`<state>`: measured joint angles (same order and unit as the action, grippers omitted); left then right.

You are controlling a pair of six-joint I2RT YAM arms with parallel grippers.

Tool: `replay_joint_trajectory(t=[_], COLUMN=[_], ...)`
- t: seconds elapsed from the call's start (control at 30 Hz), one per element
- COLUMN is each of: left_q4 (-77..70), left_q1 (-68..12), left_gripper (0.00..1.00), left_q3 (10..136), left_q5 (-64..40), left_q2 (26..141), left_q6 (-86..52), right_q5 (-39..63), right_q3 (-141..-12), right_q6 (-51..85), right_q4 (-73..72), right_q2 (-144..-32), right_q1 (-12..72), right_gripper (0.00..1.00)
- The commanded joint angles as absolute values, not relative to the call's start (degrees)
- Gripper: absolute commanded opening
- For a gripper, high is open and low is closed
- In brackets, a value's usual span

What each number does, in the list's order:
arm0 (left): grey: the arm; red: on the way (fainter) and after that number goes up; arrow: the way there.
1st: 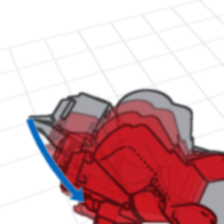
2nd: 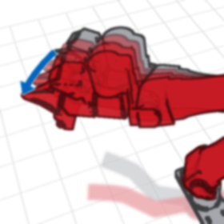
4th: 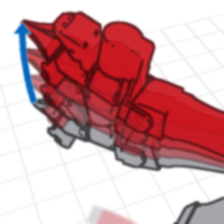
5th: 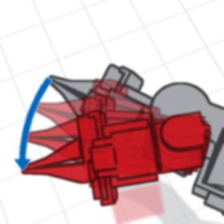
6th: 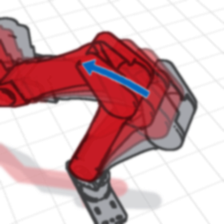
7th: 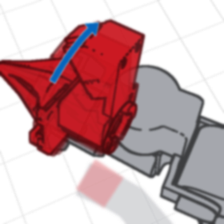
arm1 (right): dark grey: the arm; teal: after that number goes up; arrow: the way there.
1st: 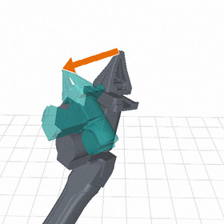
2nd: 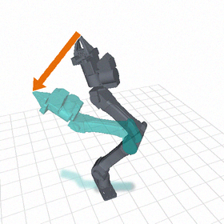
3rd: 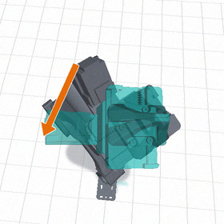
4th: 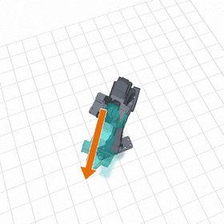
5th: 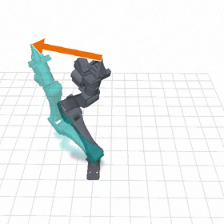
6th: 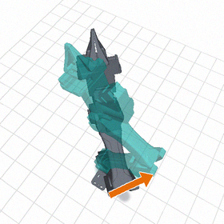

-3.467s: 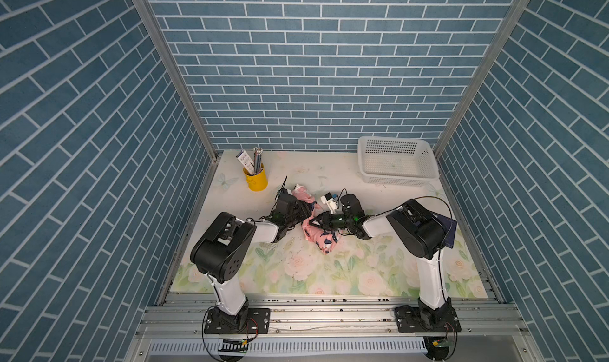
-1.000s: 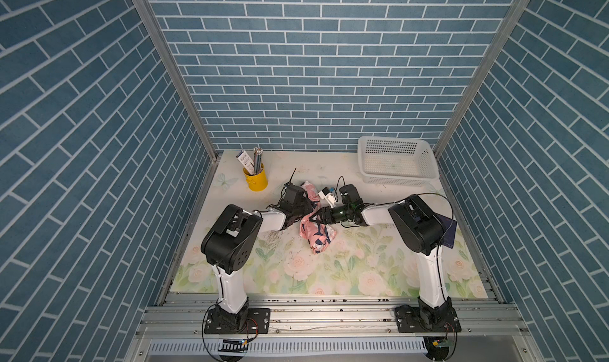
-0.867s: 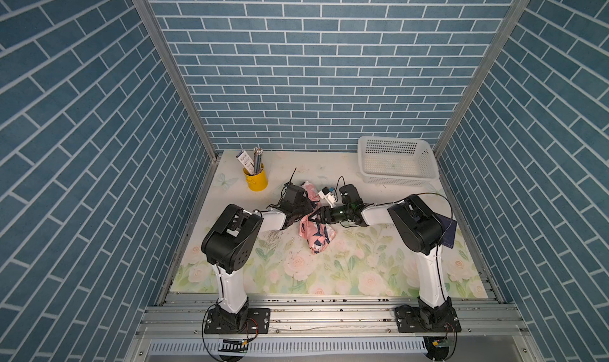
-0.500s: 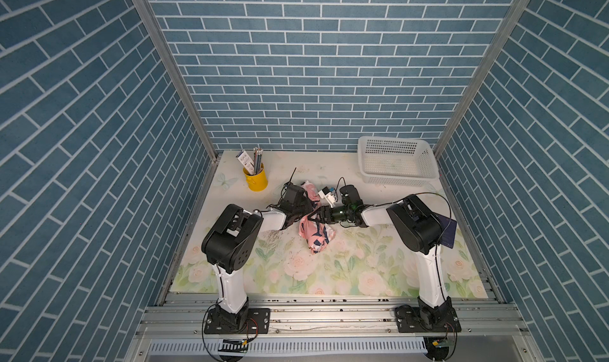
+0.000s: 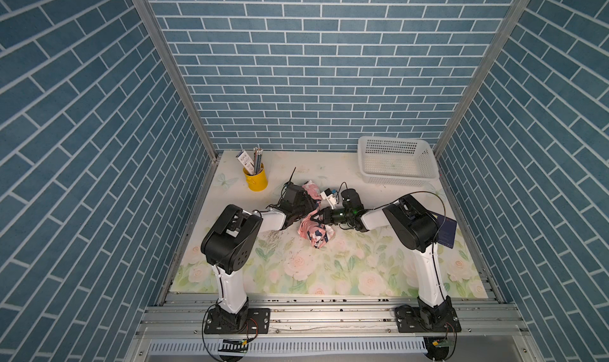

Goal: Roll up the shorts
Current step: Pick up the shorts from the center of the board.

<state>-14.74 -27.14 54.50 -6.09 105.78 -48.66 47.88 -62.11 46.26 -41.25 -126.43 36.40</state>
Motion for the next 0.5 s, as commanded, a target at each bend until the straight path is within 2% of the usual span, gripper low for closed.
replay_joint_trajectory(t=[0.0,0.27,0.47], left_q4=[-10.74,-4.21,-2.99], left_q1=[-25.65,-20.59,-19.95], left_gripper=[0.74,0.74,0.74], left_q3=[56.18,53.55,47.89], left_q5=[-6.14,-0.71,1.67], left_q2=[100.46,88.01,81.78], left_q6=[-46.54,-44.58,-45.38], right_q5=[46.75,46.49,45.44], right_q3=[-58.79,-54.02,-52.57], right_q6=[48.76,50.16,51.17], right_q4=[-48.15,-59.21,-64.5], right_q2=[-126.15,-122.08,-118.22], right_q1=[35.97,34.92,33.43], right_gripper=[0.0,0.0,0.0])
